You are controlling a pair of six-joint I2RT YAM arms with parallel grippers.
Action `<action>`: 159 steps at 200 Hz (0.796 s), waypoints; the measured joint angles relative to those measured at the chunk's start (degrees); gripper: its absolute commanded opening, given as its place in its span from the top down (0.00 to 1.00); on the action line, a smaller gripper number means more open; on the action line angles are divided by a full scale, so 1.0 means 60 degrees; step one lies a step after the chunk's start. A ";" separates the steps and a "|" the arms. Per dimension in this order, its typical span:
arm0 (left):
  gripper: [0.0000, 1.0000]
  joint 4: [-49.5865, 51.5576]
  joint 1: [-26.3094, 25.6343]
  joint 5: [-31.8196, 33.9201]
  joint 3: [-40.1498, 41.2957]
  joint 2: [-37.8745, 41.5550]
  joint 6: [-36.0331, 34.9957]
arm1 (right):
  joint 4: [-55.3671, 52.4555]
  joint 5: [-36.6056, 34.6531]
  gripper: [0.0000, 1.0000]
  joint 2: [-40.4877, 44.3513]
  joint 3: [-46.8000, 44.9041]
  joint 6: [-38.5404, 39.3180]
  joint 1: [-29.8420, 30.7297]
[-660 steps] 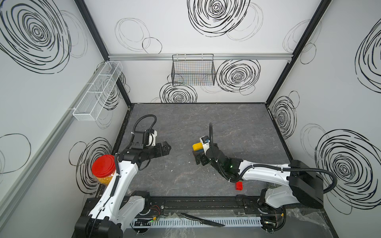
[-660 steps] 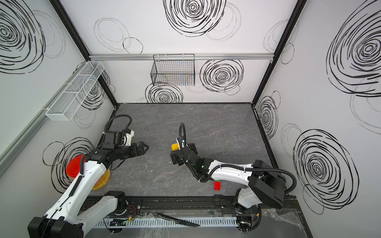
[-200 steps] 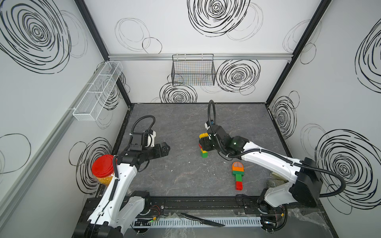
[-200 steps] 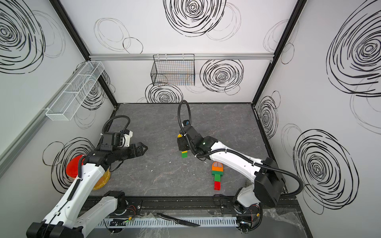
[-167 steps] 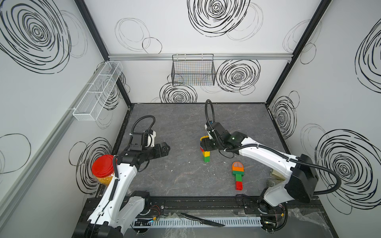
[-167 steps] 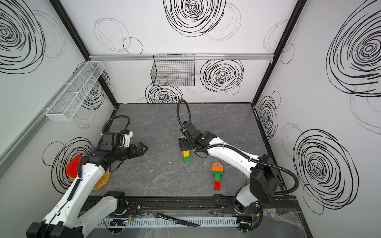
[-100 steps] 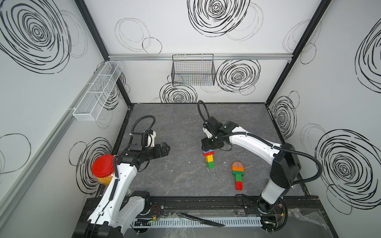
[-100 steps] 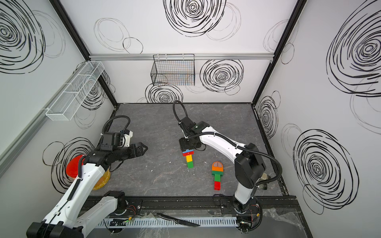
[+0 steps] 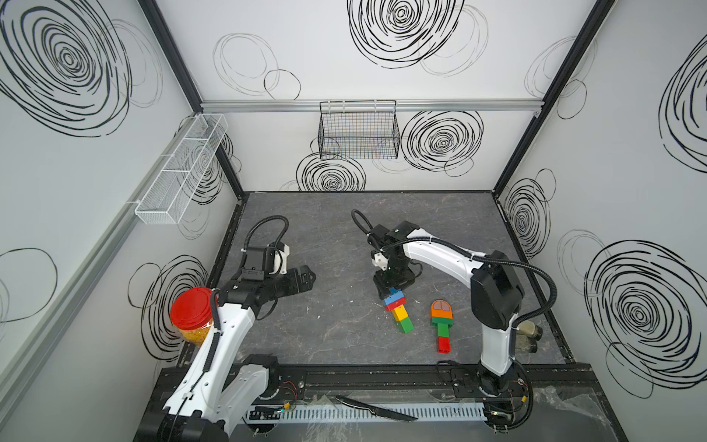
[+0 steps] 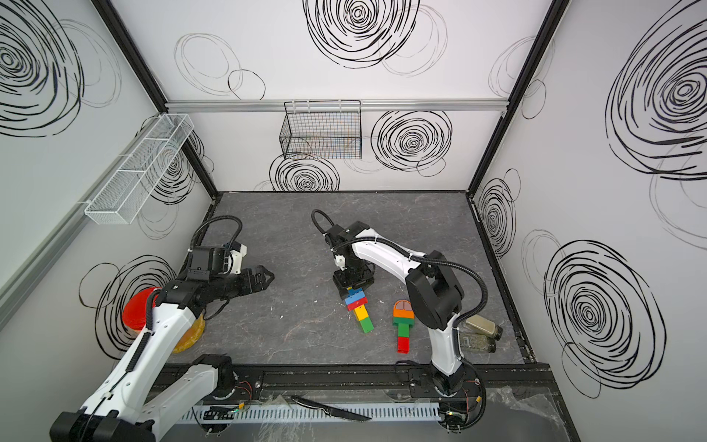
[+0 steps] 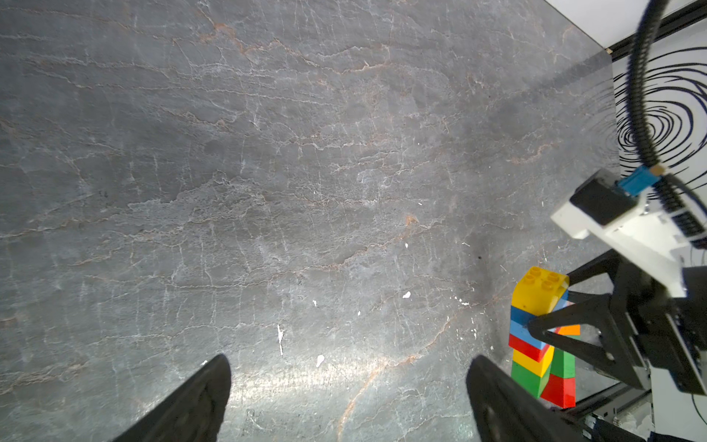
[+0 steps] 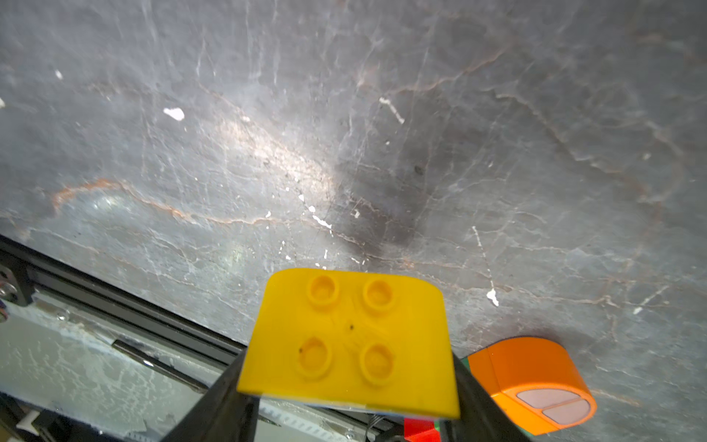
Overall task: Assemble an ice cream with lego
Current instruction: Adjust the lego brick at the center of the board.
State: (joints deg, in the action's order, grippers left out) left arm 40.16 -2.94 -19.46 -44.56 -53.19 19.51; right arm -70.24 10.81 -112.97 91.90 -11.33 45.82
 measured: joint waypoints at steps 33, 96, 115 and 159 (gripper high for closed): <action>0.01 0.0000 0.0004 0.0000 0.0000 0.0000 -0.0004 | -0.0335 0.0237 0.72 -0.0561 0.0073 0.0368 0.0219; 0.01 0.0000 0.0004 0.0004 0.0000 0.0000 -0.0004 | -0.0765 0.0379 0.72 -0.0969 0.0157 0.0659 0.0382; 0.01 0.0004 0.0004 0.0004 0.0000 0.0000 -0.0004 | -0.0885 0.0372 0.72 -0.1096 0.0168 0.0696 0.0419; 0.01 0.0004 0.0004 0.0004 0.0000 0.0000 -0.0004 | -0.1002 0.0284 0.72 -0.1501 0.0168 0.0688 0.0444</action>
State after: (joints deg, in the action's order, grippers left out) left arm 40.18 -2.92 -19.44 -44.56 -53.19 19.49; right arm -76.25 12.51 -121.97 92.90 -7.20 48.49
